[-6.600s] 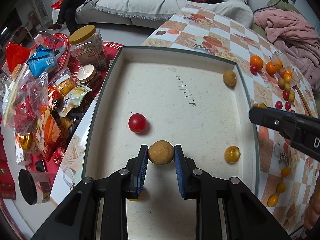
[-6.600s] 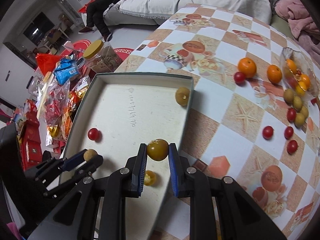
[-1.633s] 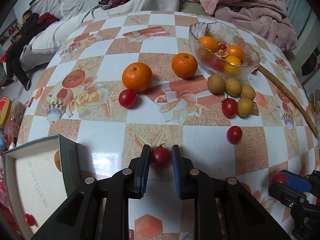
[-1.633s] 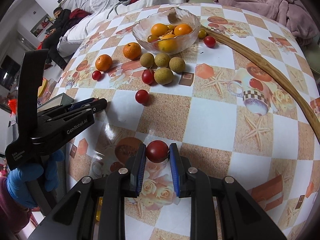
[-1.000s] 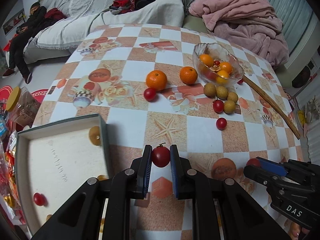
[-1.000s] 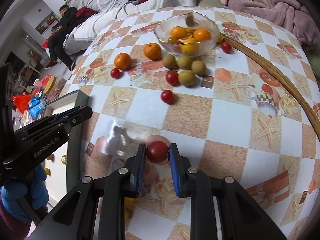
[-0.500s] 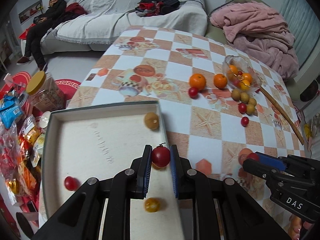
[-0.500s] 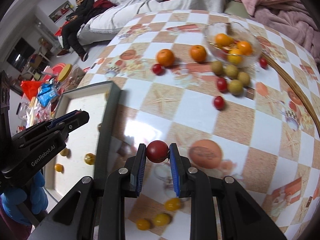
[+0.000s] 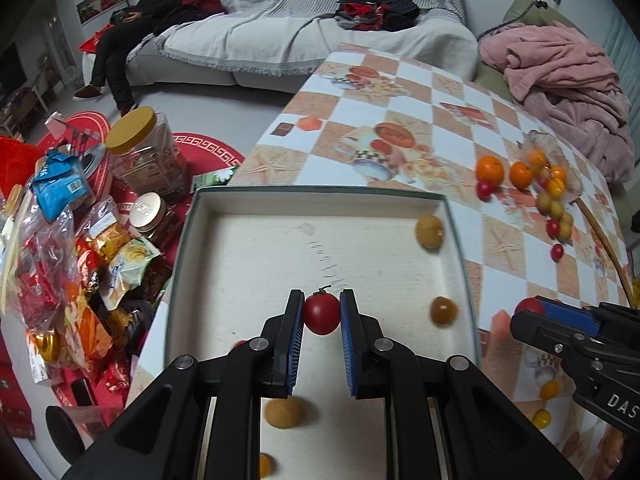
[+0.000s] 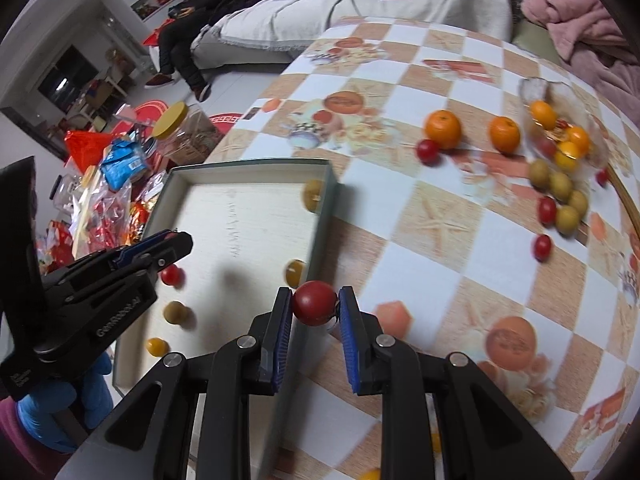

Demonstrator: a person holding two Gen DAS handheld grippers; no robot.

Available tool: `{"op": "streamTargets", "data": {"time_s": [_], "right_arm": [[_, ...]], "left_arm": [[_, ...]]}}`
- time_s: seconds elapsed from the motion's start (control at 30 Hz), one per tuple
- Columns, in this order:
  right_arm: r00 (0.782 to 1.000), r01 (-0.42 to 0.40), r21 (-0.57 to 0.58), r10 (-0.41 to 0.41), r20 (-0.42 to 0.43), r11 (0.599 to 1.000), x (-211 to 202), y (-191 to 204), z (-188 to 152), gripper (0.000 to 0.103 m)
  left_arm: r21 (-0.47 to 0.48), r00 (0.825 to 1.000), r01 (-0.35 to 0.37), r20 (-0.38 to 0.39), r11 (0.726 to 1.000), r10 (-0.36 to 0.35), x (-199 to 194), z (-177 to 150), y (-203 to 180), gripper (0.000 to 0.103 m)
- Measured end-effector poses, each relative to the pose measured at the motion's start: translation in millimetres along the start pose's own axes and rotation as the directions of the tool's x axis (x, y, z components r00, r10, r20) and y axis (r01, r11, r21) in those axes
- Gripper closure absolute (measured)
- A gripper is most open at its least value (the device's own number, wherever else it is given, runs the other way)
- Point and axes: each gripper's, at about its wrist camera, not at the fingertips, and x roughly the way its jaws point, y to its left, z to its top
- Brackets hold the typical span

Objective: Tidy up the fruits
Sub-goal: 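Carry both red tomatoes over the white tray and open both tools to drop them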

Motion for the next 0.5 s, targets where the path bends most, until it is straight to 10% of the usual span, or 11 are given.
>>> {"op": "streamTargets", "data": {"time_s": [0.5], "right_arm": [[0.996, -0.039, -0.057, 0.034, -0.082, 0.998, 47, 39, 11, 0.077]], "left_arm": [[0.018, 0.996, -0.071, -0.045, 0.997, 0.072, 41, 12, 24, 0.084]]}}
